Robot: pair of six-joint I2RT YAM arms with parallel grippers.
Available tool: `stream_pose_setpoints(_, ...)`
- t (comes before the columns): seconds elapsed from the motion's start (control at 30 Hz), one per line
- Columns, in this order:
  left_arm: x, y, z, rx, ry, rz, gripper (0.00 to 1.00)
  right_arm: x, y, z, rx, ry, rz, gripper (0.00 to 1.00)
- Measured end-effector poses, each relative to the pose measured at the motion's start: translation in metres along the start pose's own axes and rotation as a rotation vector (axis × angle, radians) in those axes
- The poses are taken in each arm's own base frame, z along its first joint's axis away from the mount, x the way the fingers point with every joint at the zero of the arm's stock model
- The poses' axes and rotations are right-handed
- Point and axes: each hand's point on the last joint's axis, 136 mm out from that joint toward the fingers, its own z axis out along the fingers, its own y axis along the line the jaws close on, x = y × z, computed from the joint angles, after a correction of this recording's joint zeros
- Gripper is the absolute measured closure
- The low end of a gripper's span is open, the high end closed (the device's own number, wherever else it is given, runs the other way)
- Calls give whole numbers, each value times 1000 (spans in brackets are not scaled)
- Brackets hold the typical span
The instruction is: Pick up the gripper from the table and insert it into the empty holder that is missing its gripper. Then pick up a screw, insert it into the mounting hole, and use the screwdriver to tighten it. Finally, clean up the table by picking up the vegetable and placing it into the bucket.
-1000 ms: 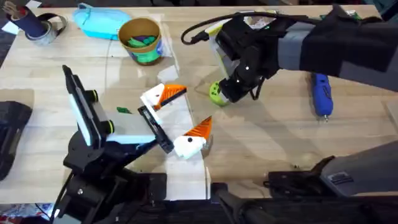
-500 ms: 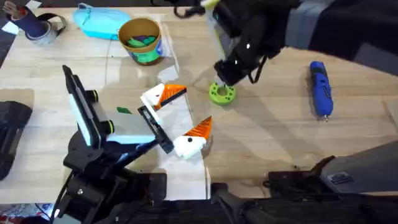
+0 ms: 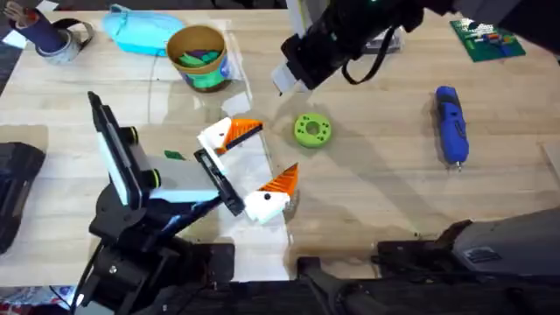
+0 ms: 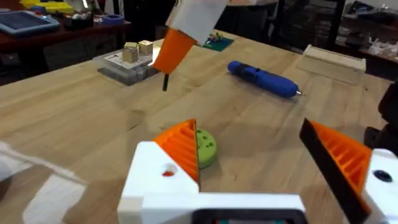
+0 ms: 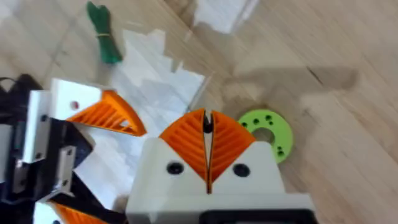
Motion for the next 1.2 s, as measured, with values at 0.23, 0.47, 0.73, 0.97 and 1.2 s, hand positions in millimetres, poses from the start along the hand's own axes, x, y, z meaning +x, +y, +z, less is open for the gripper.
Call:
stream_pose_setpoints(0.23,0,0,0,0,0,0,8,0,33,-5,-86,13,-48,996)
stream_pose_setpoints(0.47,0,0,0,0,0,0,8,-12,70,-18,-69,-22,-153,996)
stream_pose_setpoints(0.73,0,0,0,0,0,0,8,-23,99,-27,-86,-55,-228,996)
stream_pose_setpoints(0.97,0,0,0,0,0,0,8,-14,118,-16,-124,-18,-311,996)
stream_pose_setpoints(1.2,0,0,0,0,0,0,8,-10,123,-5,-137,10,-353,996)
